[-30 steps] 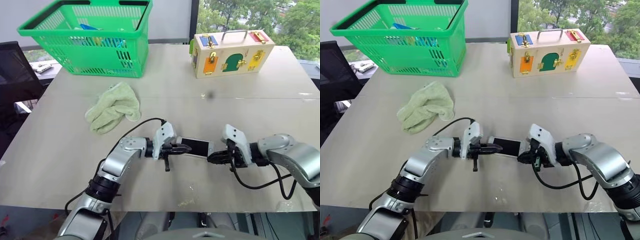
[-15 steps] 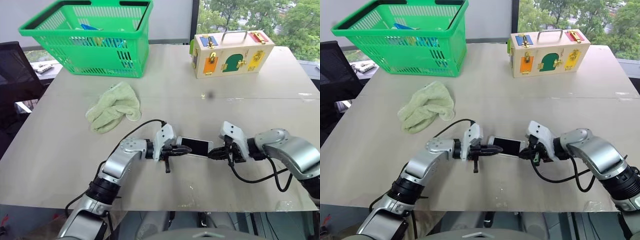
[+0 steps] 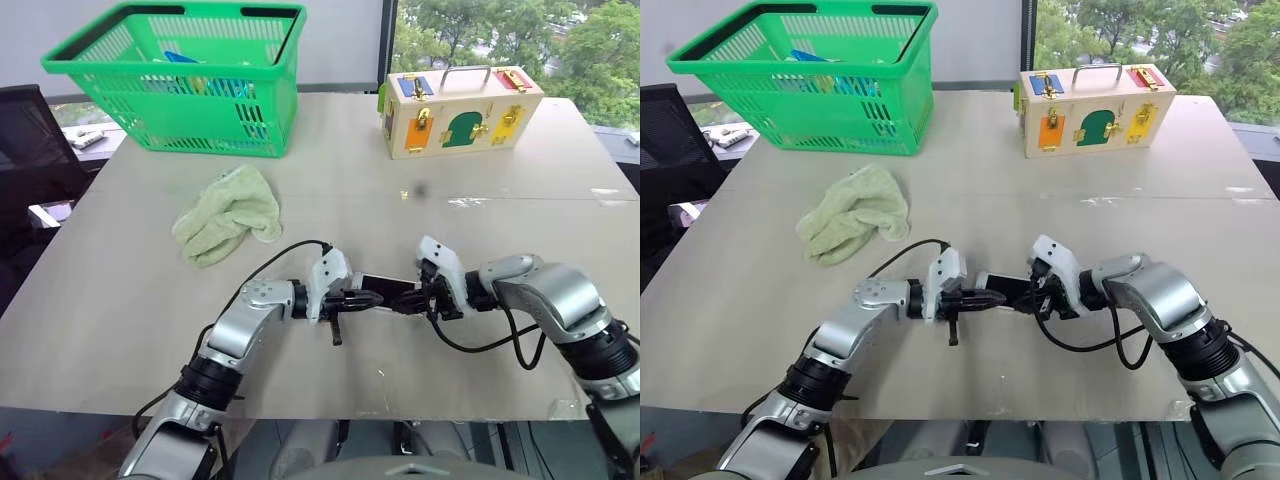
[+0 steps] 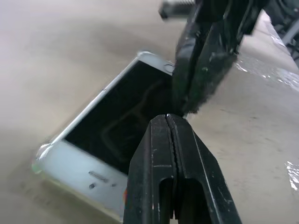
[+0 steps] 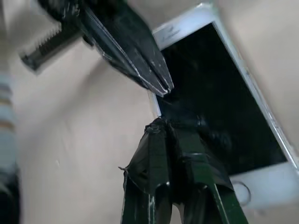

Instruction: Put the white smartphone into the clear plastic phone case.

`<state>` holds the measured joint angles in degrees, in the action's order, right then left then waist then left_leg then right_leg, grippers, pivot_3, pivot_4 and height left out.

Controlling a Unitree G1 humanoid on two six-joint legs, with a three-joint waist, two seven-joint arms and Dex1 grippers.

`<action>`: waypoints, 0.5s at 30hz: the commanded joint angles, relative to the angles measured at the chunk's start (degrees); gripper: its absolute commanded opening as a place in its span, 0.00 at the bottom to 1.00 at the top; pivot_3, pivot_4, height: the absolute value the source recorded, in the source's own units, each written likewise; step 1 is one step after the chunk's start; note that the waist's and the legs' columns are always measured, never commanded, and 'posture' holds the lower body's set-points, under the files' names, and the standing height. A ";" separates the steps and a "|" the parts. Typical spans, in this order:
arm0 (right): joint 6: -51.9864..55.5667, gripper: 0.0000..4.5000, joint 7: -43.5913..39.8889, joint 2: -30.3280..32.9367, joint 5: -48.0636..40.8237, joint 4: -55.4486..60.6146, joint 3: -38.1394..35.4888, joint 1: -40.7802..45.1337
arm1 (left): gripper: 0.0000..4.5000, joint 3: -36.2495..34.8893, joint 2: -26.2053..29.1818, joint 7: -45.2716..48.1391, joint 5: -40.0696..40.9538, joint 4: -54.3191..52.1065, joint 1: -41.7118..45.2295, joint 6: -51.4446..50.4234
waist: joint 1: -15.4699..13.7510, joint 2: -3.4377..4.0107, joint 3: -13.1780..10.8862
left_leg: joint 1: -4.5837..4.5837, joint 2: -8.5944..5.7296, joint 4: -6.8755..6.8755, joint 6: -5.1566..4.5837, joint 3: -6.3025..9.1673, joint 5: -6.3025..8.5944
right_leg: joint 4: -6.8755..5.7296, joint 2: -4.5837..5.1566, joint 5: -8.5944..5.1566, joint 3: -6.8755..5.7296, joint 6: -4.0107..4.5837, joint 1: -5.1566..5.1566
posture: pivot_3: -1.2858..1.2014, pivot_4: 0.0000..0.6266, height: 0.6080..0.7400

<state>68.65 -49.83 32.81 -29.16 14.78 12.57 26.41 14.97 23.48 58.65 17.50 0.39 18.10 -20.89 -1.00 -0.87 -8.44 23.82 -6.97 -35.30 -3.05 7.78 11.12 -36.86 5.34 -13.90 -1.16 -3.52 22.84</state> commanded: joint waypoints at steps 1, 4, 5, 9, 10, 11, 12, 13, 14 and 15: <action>-2.27 0.00 3.16 -1.91 -4.18 5.14 -10.87 -3.43 | 0.00 -4.50 -1.79 -1.26 4.13 -3.37 -0.10 1.18 | -0.09 0.06 -0.10 | 0.03 -0.02 0.00 -0.03 -0.01 -0.02 | 0.00 0.02 0.01 0.02 0.01 0.03 | 0.52 0.24 1.00; -8.18 0.00 4.73 -3.47 -5.71 10.87 -17.01 -8.11 | 0.00 -8.20 -3.12 -2.72 6.96 -4.35 -0.15 1.11 | 0.04 0.13 -0.15 | 0.18 -0.08 0.00 -0.10 -0.04 -0.10 | 0.00 0.07 0.01 0.08 -0.01 0.18 | 0.52 0.24 1.00; -11.56 0.00 5.84 -3.51 -4.33 12.57 -18.14 -9.75 | 0.00 -9.99 -3.55 -3.81 8.21 -4.70 0.05 0.39 | 0.07 0.13 -0.15 | 0.18 -0.08 0.02 -0.08 -0.05 -0.13 | 0.00 0.08 0.02 0.09 -0.01 0.18 | 0.52 0.24 1.00; -18.36 0.31 9.99 -3.25 -1.46 16.32 -21.07 -14.66 | 0.28 -13.69 -3.39 -6.21 11.58 -6.47 0.50 -3.09 | 0.27 0.19 -0.19 | 0.17 -0.07 0.04 -0.06 -0.07 -0.10 | -0.02 0.06 0.01 0.11 -0.02 0.18 | 0.52 0.24 1.00; -19.59 0.41 9.70 -2.24 -1.14 17.53 -21.18 -16.32 | 0.38 -14.09 -3.08 -6.43 12.00 -7.15 0.45 -3.61 | 0.19 0.20 -0.20 | 0.16 -0.07 0.04 -0.09 -0.09 -0.09 | -0.04 0.05 0.00 0.13 -0.02 0.19 | 0.52 0.24 1.00; -21.03 0.51 9.20 -1.06 -0.60 18.83 -21.47 -18.39 | 0.48 -14.52 -2.58 -6.51 12.47 -8.07 0.24 -4.22 | 0.18 0.21 -0.20 | 0.16 -0.07 0.04 -0.10 -0.09 -0.08 | -0.05 0.05 0.00 0.13 -0.02 0.20 | 0.52 0.24 1.00; -22.44 0.60 8.74 0.23 0.00 20.03 -21.72 -20.41 | 0.57 -14.92 -2.05 -6.55 12.99 -9.04 -0.10 -4.78 | 0.09 0.21 -0.20 | 0.16 -0.07 0.04 -0.10 -0.09 -0.08 | -0.06 0.04 0.00 0.13 -0.02 0.19 | 0.52 0.24 1.00; -23.99 0.71 8.33 1.72 0.88 21.12 -22.09 -22.59 | 0.69 -15.46 -1.31 -6.47 13.69 -10.13 -0.66 -5.43 | 0.06 0.21 -0.21 | 0.16 -0.07 0.02 -0.11 -0.08 -0.08 | -0.06 0.04 0.00 0.12 -0.02 0.19 | 0.52 0.24 1.00; -25.41 0.82 7.89 3.15 1.53 22.11 -22.62 -24.70 | 0.79 -16.13 -0.36 -6.26 14.33 -11.09 -1.36 -6.00 | 0.09 0.22 -0.22 | 0.15 -0.07 0.02 -0.11 -0.08 -0.08 | -0.06 0.04 0.00 0.12 -0.03 0.20 | 0.52 0.24 1.00; -26.44 0.94 7.73 4.14 1.82 22.60 -22.88 -25.97 | 0.91 -16.58 0.27 -6.16 14.76 -11.63 -1.74 -6.44 | 0.13 0.22 -0.22 | 0.15 -0.07 0.01 -0.11 -0.11 -0.07 | -0.06 0.05 0.00 0.14 -0.03 0.20 | 0.52 0.24 1.00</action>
<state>45.35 -41.31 35.63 -28.13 34.25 -7.85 1.24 -0.02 22.92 52.22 30.44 -8.12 16.78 -26.63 -0.87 -0.65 -8.65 23.96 -7.04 -35.29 -3.16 7.65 11.05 -36.92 5.38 -13.90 -1.00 -3.55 23.03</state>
